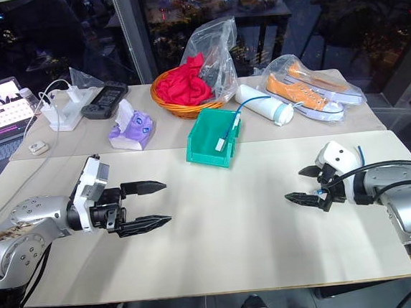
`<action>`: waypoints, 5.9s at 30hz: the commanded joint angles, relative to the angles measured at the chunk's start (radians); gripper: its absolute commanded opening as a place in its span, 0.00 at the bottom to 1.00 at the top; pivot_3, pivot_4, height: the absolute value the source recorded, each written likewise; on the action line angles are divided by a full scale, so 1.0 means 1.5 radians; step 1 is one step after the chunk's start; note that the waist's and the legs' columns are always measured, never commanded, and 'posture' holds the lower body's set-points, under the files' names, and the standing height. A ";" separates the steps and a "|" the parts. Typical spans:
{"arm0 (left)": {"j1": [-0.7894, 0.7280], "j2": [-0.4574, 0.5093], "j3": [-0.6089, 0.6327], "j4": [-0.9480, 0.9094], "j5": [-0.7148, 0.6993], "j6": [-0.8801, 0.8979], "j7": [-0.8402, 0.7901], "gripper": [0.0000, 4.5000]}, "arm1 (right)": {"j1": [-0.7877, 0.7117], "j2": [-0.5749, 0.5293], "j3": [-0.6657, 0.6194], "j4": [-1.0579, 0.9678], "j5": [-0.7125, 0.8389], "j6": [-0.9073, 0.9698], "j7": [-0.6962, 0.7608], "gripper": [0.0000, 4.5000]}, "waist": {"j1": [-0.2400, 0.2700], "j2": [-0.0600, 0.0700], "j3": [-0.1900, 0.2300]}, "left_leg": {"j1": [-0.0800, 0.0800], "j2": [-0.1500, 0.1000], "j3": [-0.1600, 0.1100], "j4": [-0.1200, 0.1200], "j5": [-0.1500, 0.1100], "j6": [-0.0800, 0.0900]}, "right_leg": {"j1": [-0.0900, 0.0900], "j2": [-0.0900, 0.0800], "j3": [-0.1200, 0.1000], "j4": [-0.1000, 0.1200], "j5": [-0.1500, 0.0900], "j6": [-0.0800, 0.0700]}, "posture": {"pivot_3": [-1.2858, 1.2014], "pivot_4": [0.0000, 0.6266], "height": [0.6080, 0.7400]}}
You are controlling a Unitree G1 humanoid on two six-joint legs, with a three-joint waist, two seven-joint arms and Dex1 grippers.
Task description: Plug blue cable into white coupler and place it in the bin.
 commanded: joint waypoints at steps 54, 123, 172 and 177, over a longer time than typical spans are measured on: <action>0.032 -0.005 0.006 -0.055 -0.005 0.008 0.045 1.00 | -0.130 0.177 0.257 -0.084 -0.154 0.118 0.115 0.01 | -0.019 -0.002 -0.001 | 0.001 0.000 -0.003 0.002 0.000 0.000 | 0.002 0.000 -0.001 0.002 0.000 0.001 | 0.52 0.24 0.87; -0.196 -0.255 -0.266 0.553 0.404 -0.386 -0.226 0.03 | 0.035 0.276 -0.040 -0.491 0.202 0.402 -0.328 0.64 | 0.017 -0.002 -0.002 | -0.001 -0.001 -0.011 0.006 -0.001 0.002 | 0.002 0.000 -0.011 0.006 -0.002 -0.002 | 0.52 0.24 0.87; -0.059 -0.303 -0.220 0.103 0.301 -0.198 0.061 0.03 | 0.267 0.381 0.053 -0.459 0.897 0.084 -0.982 0.64 | 0.019 -0.002 -0.002 | -0.002 -0.001 -0.011 0.006 -0.002 0.004 | 0.002 0.000 -0.011 0.006 -0.003 -0.002 | 0.52 0.24 0.87; -0.061 -0.300 -0.220 0.100 0.301 -0.198 0.061 0.03 | 0.260 0.385 0.048 -0.451 0.899 0.075 -0.980 0.64 | 0.018 -0.002 -0.001 | -0.002 -0.001 -0.011 0.006 -0.002 0.004 | 0.002 0.000 -0.011 0.006 -0.003 -0.002 | 0.52 0.24 0.87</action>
